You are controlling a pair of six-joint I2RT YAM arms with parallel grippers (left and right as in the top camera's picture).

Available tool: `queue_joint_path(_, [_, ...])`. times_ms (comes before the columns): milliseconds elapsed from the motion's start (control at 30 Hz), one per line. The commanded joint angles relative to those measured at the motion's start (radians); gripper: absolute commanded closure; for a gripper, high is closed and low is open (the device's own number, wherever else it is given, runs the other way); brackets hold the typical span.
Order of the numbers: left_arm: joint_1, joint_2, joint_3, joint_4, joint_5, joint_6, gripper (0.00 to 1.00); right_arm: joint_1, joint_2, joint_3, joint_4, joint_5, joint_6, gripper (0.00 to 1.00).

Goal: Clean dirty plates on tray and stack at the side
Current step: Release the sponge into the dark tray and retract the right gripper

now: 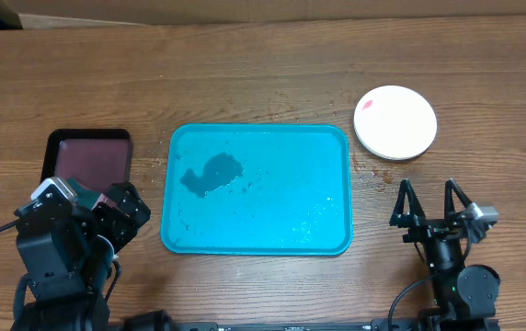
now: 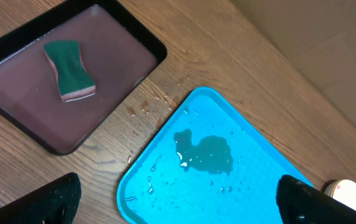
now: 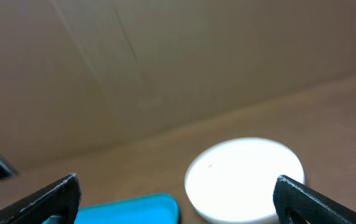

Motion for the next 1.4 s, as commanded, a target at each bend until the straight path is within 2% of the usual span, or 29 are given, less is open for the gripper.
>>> queue_joint_path(0, [-0.003, -0.002, -0.007, 0.000, -0.018, -0.009, 0.00, 0.004, -0.010, -0.010, -0.068, 0.026, -0.031, 0.00])
queue_joint_path(100, [-0.003, -0.002, -0.007, 0.000, -0.018, -0.009, 0.00, 0.004, -0.010, -0.011, -0.067, -0.014, -0.112, 0.00])
queue_joint_path(1367, [-0.015, -0.005, -0.008, -0.027, -0.046, 0.003, 0.00, 0.004, -0.009, -0.011, -0.066, -0.014, -0.116, 0.00])
